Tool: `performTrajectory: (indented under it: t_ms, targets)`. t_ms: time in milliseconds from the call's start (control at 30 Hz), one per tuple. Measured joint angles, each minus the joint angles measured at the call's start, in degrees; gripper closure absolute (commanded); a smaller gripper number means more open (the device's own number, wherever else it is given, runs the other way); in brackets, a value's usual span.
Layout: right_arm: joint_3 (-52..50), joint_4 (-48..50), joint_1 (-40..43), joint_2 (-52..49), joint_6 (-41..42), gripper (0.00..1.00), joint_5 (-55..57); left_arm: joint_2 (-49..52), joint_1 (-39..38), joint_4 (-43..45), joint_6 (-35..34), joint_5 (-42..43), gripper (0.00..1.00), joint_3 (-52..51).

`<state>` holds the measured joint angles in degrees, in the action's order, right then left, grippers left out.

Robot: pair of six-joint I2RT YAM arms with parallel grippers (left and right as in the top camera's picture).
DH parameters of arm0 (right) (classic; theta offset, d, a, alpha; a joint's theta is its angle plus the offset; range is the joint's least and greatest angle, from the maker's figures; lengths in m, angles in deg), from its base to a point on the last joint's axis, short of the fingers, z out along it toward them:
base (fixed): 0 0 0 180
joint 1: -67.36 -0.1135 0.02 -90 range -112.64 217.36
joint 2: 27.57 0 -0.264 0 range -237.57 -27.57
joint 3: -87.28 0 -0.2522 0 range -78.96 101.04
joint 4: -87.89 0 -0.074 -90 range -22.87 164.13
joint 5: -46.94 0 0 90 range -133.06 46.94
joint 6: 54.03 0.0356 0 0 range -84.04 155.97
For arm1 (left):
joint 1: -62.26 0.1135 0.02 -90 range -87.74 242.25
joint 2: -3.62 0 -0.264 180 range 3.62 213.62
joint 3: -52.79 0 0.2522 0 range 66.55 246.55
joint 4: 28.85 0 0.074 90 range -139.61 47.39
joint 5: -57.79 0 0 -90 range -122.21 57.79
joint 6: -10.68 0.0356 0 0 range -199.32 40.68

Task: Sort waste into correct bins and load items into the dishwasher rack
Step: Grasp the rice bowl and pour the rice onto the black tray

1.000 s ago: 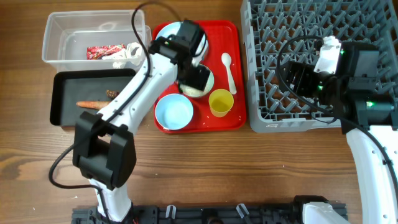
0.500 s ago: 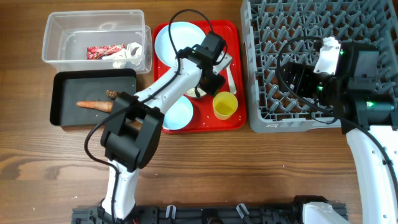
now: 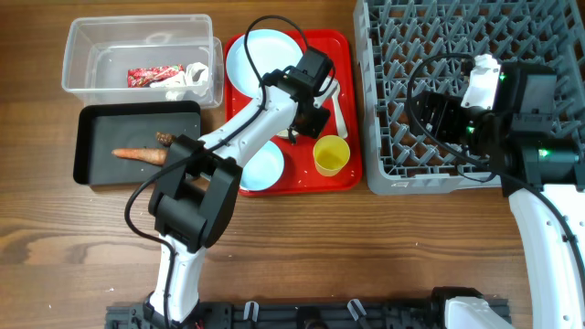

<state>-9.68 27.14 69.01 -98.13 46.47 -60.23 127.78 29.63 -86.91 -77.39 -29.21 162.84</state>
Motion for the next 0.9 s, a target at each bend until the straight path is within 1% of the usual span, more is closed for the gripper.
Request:
performTrajectory:
  t_ms: [100,200,233,333,400,433,533,633,733,767,833,900]
  targets:
    - [-0.02,-0.02,0.0,0.0,-0.02,0.0,0.0,-2.8,0.13,-0.76,-5.33,-0.17,0.96,0.0]
    - [-0.02,-0.15,0.0,0.0,-0.02,0.0,0.0,-10.54,1.77,-2.47,-11.93,2.43,0.96,-0.02]
    - [0.0,-0.15,0.0,0.0,-0.02,0.0,0.0,-13.07,2.91,-2.86,-13.11,3.67,0.96,-0.02]
    - [0.0,-0.17,0.0,0.0,-0.02,0.0,0.0,-21.59,11.02,-7.39,-16.46,9.88,0.96,0.22]
    - [0.0,-0.17,0.0,0.0,-0.02,0.0,0.0,-23.26,17.31,-11.98,-17.57,15.26,0.96,0.48]
    - [-0.02,-0.17,0.0,0.0,-0.02,0.0,0.0,-23.08,22.34,-15.04,-17.79,16.5,0.96,0.42]
    - [0.0,-0.17,0.0,0.0,-0.02,0.0,0.0,-22.8,30.64,-21.9,-16.94,20.48,0.96,0.35]
    - [0.0,-0.17,0.0,0.0,-0.02,0.0,0.0,-22.8,38.14,-25.18,-13.22,22.95,0.96,-0.68]
    - [0.0,-0.17,0.0,0.0,-0.02,0.0,0.0,-22.8,41.9,-23.52,-8.79,29.73,0.96,-4.87]
    - [-0.02,-0.17,0.0,0.0,-0.02,0.0,0.0,-22.8,42.91,-22.73,-8.0,31.61,0.96,-5.92]
    - [0.0,-0.17,0.0,0.0,-0.02,0.0,0.0,-22.75,46.84,-19.8,-5.53,38.49,0.96,-9.05]
    - [-0.02,-0.17,0.0,0.0,-0.02,0.0,0.0,-22.75,49.99,-18.75,-4.39,42.62,0.96,-10.51]
